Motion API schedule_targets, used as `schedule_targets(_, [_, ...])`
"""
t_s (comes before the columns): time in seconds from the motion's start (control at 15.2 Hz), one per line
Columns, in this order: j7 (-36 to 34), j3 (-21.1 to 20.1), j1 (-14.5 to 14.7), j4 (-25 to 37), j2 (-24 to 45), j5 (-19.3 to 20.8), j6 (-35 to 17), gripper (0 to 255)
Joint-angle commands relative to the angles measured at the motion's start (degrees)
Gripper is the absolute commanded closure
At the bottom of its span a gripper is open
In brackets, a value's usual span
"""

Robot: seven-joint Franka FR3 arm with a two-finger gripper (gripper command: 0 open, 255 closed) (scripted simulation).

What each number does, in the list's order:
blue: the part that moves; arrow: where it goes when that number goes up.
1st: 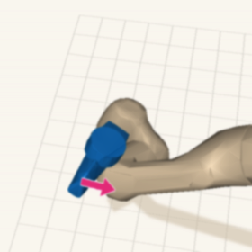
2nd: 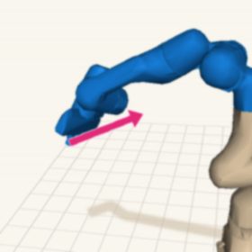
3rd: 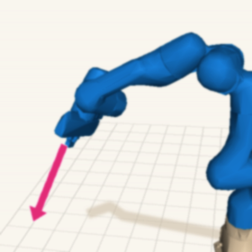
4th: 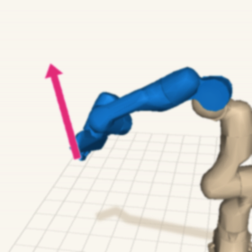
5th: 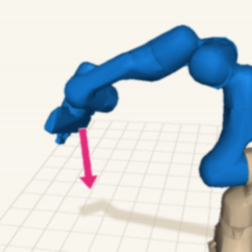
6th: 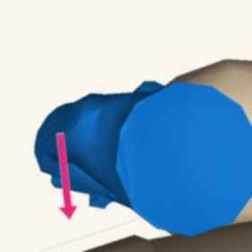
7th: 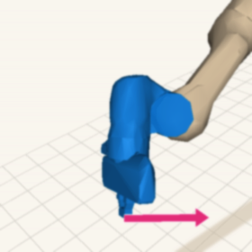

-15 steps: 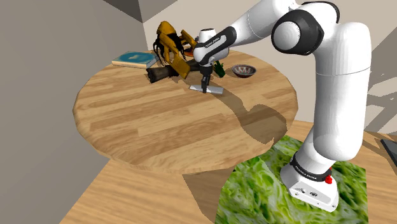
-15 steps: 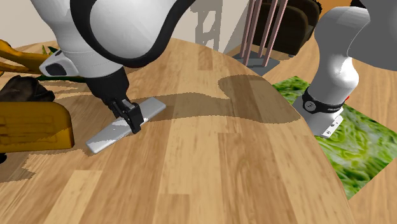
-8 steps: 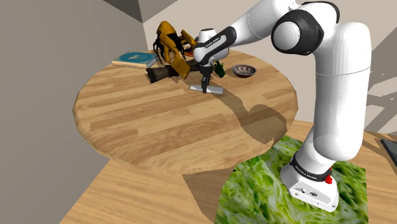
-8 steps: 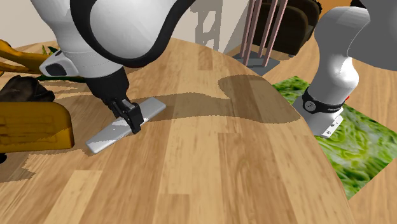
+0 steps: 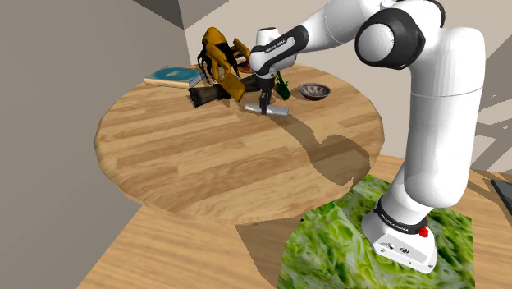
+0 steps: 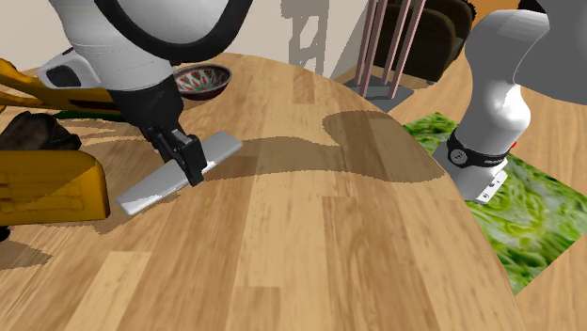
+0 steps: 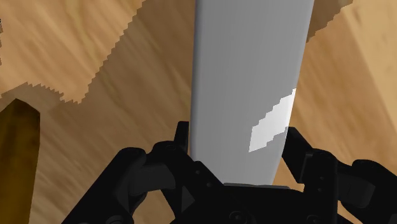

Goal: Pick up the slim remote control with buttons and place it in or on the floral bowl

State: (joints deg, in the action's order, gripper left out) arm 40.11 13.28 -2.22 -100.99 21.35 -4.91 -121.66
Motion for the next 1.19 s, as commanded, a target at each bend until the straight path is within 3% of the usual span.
schedule_targets(0.0, [-0.1,0.1,0.1,0.5,-0.8,0.2,1.2,255])
schedule_targets(0.99, [-0.7,0.5,0.2,7.3,-4.2,1.3,11.4,255])
schedule_targets(1.12, [1.8,1.3,-1.4,7.1,-4.3,1.1,11.4,255])
